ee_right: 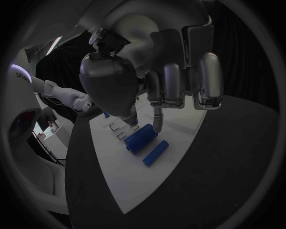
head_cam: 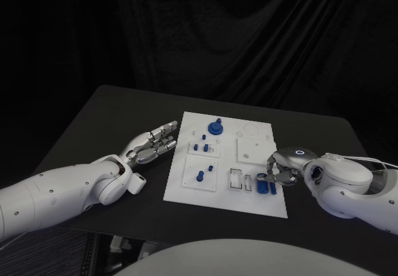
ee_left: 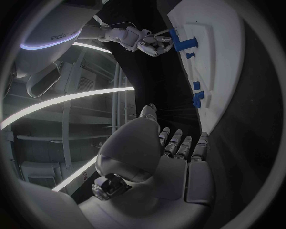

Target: Assemble the parts on the task board

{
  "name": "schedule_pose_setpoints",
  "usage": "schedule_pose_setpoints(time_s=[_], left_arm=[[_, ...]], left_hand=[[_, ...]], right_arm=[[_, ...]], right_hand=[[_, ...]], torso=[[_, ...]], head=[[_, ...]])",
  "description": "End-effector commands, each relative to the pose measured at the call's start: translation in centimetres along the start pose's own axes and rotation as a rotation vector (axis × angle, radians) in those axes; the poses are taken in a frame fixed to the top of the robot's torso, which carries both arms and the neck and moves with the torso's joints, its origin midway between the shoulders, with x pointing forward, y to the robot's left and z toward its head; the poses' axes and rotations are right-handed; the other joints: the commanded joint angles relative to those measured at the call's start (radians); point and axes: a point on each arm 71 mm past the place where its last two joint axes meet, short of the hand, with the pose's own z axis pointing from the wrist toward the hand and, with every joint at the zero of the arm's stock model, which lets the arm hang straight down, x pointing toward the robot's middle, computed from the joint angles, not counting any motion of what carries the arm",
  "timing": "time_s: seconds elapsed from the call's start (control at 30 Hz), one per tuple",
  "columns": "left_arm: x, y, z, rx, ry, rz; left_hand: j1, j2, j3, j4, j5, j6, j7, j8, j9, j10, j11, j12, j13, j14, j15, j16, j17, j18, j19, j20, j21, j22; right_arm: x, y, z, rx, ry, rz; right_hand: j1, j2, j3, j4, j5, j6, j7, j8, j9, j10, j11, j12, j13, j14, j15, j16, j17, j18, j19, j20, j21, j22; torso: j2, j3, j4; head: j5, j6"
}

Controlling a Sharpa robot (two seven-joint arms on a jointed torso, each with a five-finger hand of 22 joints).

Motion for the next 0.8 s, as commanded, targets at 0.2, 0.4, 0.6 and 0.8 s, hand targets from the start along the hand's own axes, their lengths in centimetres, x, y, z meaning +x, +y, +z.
schedule_pose_setpoints(time_s=[0.2, 0.4, 0.6, 0.8], left_arm=[[0.3, -0.5, 0.0, 0.08, 0.01, -0.016], [0.3, -0.5, 0.0, 0.077, 0.012, -0.018], [0.4, -0.4, 0.0, 0.074, 0.015, -0.021], [0.4, -0.4, 0.0, 0.07, 0.018, -0.024]], left_hand=[[-0.002, 0.009, 0.004, 0.0, 0.003, 0.005, 0.001, 0.004, 0.001, 0.002, 0.006, 0.003, 0.001, 0.0, 0.009, -0.002, 0.0, 0.016, -0.002, 0.007, -0.003, 0.002], [-0.002, 0.01, 0.004, 0.0, 0.003, 0.005, 0.001, 0.004, 0.001, 0.002, 0.006, 0.003, 0.001, 0.0, 0.01, -0.002, 0.0, 0.016, -0.002, 0.007, -0.003, 0.001], [-0.003, 0.01, 0.004, 0.0, 0.005, 0.005, 0.002, 0.004, 0.001, 0.001, 0.007, 0.003, 0.001, 0.0, 0.011, -0.002, 0.0, 0.016, -0.002, 0.007, -0.003, 0.001], [-0.004, 0.008, 0.003, 0.0, 0.007, 0.005, 0.003, 0.004, 0.001, 0.001, 0.008, 0.003, 0.001, 0.0, 0.012, -0.002, 0.0, 0.016, -0.002, 0.008, -0.003, 0.0]], right_arm=[[0.8, 0.2, 0.0, 0.009, 0.0, -0.037], [1.1, 0.6, 0.2, -0.013, -0.01, -0.038], [1.4, 1.0, 0.4, -0.028, -0.012, -0.037], [1.7, 1.1, 0.7, -0.028, 0.006, -0.046]], right_hand=[[0.0, -0.006, -0.004, -0.001, 0.004, 0.003, -0.005, 0.006, 0.001, 0.106, -0.007, 0.003, 0.263, 0.095, -0.006, -0.005, 0.213, -0.007, 0.089, -0.005, -0.003, 0.252], [0.001, -0.006, -0.004, -0.001, 0.005, 0.004, -0.005, 0.006, 0.002, 0.106, -0.007, 0.003, 0.263, 0.095, -0.007, -0.005, 0.214, -0.007, 0.089, -0.005, -0.003, 0.252], [0.005, -0.006, -0.002, -0.004, 0.007, 0.006, -0.006, 0.006, 0.003, 0.106, -0.008, 0.003, 0.263, 0.095, -0.007, -0.005, 0.213, -0.006, 0.088, -0.006, -0.004, 0.251], [0.013, -0.008, 0.0, -0.008, 0.013, 0.002, -0.005, 0.0, 0.002, 0.106, -0.008, 0.003, 0.263, 0.094, -0.008, -0.005, 0.212, -0.006, 0.088, -0.006, -0.005, 0.251]], torso=[[0.0, -0.0004, 0.0], [0.0, -0.0005, -0.0012], [0.0, 0.0002, -0.0004], [0.0, 0.0008, 0.0]], head=[[0.001, 0.0], [0.004, 0.0], [0.004, 0.0], [0.002, 0.0]])
